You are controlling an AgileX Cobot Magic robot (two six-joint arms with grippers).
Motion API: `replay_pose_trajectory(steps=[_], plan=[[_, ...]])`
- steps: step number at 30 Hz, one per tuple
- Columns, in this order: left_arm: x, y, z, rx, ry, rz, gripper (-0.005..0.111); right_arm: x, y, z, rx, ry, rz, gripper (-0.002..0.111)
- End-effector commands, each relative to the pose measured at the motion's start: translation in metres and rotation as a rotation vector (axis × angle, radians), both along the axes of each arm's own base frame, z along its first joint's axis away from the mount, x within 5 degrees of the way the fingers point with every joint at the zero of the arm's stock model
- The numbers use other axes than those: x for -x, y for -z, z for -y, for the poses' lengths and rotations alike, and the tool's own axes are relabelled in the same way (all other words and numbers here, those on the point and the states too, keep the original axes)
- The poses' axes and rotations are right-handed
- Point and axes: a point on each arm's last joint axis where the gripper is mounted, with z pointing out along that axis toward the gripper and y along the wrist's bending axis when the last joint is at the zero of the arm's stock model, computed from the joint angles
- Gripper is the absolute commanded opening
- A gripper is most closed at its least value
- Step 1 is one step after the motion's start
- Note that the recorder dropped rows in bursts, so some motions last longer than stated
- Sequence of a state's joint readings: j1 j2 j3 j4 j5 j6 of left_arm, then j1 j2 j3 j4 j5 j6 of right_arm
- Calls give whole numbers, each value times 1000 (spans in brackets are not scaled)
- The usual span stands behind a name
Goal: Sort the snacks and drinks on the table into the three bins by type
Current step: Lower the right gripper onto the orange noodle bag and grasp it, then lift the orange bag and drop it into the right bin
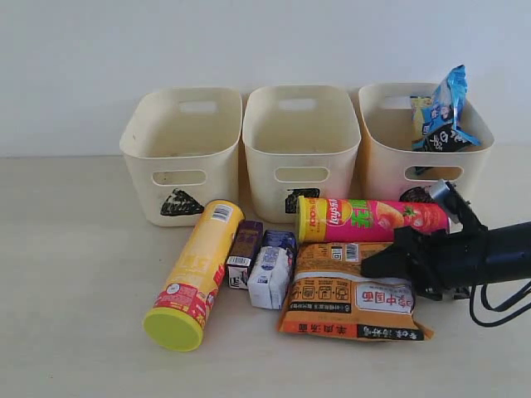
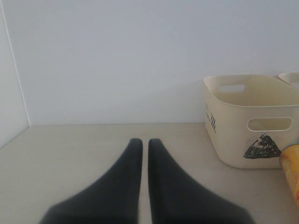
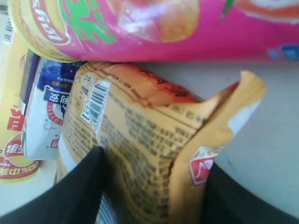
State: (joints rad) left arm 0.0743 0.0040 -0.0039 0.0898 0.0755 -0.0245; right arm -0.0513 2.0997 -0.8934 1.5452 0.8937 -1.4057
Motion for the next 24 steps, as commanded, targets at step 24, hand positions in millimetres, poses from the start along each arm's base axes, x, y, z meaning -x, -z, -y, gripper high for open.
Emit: replay_pose_trajectory(steps=[24], plan=[[0, 0, 0, -5, 6, 7, 4, 28, -122, -9, -67, -151, 231, 8]])
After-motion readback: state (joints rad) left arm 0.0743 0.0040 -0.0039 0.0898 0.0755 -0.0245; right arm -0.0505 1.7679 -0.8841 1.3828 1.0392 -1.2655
